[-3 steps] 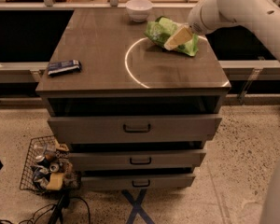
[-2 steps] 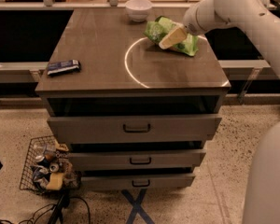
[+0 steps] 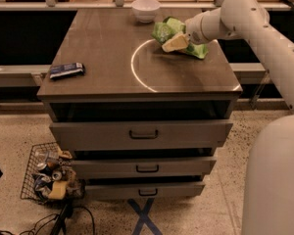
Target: Move green rice chip bag near rxbar blueberry
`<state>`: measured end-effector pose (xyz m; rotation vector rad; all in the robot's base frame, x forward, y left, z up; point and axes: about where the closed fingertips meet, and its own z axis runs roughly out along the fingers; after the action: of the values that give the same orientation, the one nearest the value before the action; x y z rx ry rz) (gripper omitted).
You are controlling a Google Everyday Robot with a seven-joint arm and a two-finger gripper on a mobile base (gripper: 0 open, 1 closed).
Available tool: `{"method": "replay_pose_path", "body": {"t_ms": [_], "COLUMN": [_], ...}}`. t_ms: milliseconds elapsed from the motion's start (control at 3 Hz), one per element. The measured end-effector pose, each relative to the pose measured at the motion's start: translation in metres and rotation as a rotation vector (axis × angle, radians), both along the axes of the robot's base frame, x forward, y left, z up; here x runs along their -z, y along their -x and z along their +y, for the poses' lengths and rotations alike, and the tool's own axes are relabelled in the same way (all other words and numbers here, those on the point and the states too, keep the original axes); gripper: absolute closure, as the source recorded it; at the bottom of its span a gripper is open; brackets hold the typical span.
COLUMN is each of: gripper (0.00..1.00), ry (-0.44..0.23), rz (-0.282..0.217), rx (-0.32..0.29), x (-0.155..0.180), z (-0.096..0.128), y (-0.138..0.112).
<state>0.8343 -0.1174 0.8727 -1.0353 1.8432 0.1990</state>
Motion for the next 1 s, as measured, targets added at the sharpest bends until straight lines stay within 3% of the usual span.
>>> {"method": "replay_pose_path", "body": {"t_ms": [333,1000], "gripper": [0.47,0.94], "ry": [-0.092,-0.103], "rz": [0.027,0.029], "rx": [0.008,0.008], "x": [0.0239,0.0232], "z": [0.0050,0.0079], "y": [0.0031,0.0037]}}
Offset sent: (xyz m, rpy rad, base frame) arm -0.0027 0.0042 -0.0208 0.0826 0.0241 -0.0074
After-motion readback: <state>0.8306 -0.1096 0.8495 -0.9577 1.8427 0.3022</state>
